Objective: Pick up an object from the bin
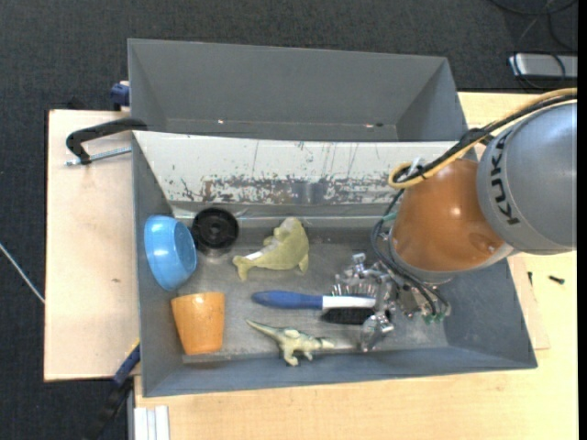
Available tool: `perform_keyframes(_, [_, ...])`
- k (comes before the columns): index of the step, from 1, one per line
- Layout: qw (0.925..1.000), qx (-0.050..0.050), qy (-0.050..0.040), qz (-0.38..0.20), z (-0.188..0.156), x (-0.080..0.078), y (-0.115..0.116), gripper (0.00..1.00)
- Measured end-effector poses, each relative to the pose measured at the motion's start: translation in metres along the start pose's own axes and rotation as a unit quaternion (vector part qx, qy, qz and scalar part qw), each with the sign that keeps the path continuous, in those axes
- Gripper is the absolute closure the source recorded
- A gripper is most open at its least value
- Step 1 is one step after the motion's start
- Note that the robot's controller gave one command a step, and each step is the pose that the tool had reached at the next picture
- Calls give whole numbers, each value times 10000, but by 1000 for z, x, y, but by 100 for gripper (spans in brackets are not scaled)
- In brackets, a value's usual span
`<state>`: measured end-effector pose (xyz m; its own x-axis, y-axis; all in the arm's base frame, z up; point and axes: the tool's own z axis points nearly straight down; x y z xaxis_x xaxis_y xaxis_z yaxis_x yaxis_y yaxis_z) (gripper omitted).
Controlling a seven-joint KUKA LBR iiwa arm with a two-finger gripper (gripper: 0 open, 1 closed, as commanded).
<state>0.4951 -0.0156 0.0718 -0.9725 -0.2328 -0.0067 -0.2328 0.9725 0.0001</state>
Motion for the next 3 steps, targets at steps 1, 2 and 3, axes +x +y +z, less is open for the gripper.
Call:
perform_keyframes(1, [10000,8,-41,-5,-3,-3,0,100])
perform_keyframes(2, [9991,17,-33,-414,-170,-9,-6,100])
perform_keyframes(3, [9789,-11,40,-2043,-134,10,-41,100])
